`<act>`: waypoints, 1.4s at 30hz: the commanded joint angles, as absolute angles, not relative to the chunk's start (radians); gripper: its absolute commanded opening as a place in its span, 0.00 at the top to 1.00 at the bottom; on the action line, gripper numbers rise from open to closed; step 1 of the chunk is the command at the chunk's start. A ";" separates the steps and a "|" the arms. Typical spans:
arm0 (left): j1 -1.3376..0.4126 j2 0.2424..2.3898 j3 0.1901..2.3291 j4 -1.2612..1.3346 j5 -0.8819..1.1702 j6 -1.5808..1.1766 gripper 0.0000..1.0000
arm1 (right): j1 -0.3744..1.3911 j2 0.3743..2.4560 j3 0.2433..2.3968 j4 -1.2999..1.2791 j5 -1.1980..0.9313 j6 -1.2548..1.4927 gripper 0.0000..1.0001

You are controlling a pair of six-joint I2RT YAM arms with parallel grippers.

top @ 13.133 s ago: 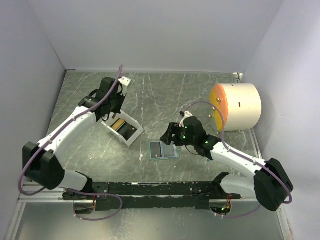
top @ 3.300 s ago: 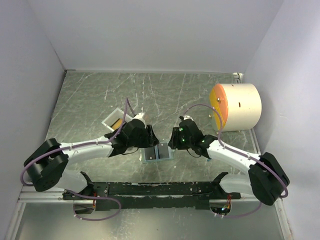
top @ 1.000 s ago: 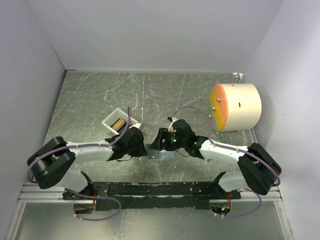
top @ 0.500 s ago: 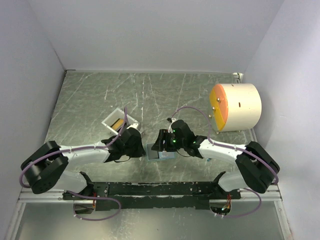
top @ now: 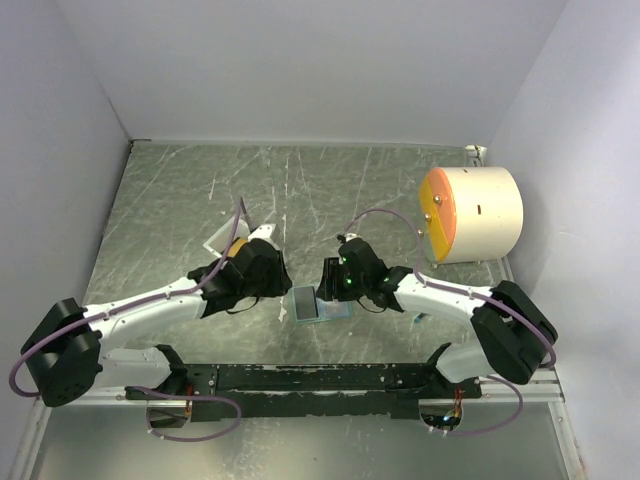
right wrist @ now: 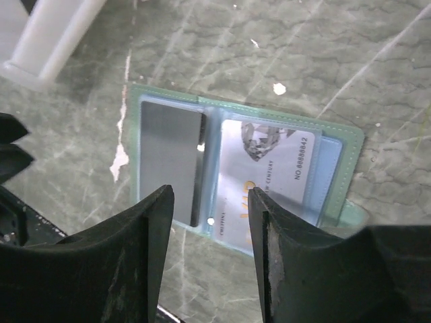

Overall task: Put the credit cards into the card holder
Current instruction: Turn over the card slot in the card holder.

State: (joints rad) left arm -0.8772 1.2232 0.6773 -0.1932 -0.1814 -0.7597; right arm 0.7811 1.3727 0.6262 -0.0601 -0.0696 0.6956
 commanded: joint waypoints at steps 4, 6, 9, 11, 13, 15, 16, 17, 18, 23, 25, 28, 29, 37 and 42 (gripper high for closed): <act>-0.848 1.239 0.694 -0.216 -0.158 -0.728 0.61 | 0.783 1.386 0.659 -0.141 0.025 0.659 0.42; -0.848 1.248 0.671 -0.181 -0.129 -0.743 0.63 | 0.783 1.381 0.658 -0.154 0.047 0.654 0.39; -0.848 1.279 0.637 -0.123 -0.069 -0.766 0.71 | 0.775 1.387 0.647 -0.139 0.030 0.653 0.35; -0.848 1.310 0.621 -0.092 -0.043 -0.778 0.77 | 0.772 1.397 0.637 -0.120 0.003 0.661 0.34; -0.848 1.335 0.607 -0.064 -0.019 -0.790 0.82 | 0.772 1.407 0.632 -0.110 0.000 0.667 0.34; -0.848 1.357 0.598 -0.053 -0.003 -0.799 0.82 | 0.771 1.410 0.628 -0.109 0.005 0.671 0.33; -0.848 1.367 0.597 -0.053 -0.001 -0.799 0.81 | 0.771 1.410 0.626 -0.109 0.009 0.672 0.33; -0.848 1.375 0.594 -0.050 0.003 -0.799 0.81 | 0.770 1.408 0.623 -0.110 0.015 0.674 0.32; -0.848 1.380 0.587 -0.041 0.005 -0.801 0.80 | 0.771 1.404 0.620 -0.111 0.020 0.675 0.32; -0.848 1.413 0.583 -0.029 0.014 -0.800 0.80 | 0.769 1.403 0.620 -0.118 0.025 0.675 0.29; -0.848 1.420 0.586 -0.030 0.010 -0.796 0.81 | 0.769 1.406 0.614 -0.105 0.008 0.678 0.29; -0.847 1.422 0.587 -0.028 0.008 -0.790 0.83 | 0.769 1.413 0.608 -0.098 -0.004 0.685 0.28; -0.847 1.424 0.590 -0.032 0.006 -0.787 0.83 | 0.769 1.414 0.605 -0.097 -0.004 0.688 0.27; -0.847 1.432 0.585 -0.021 0.002 -0.782 0.84 | 0.743 1.417 0.540 0.031 -0.147 0.737 0.25; -0.848 1.434 0.584 -0.015 0.006 -0.782 0.84 | 0.735 1.362 0.505 0.103 -0.192 0.768 0.25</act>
State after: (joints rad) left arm -0.8524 1.4242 0.5858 -0.0570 -0.0132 -0.7925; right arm 0.7391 1.3941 0.5522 0.0685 -0.1211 0.7277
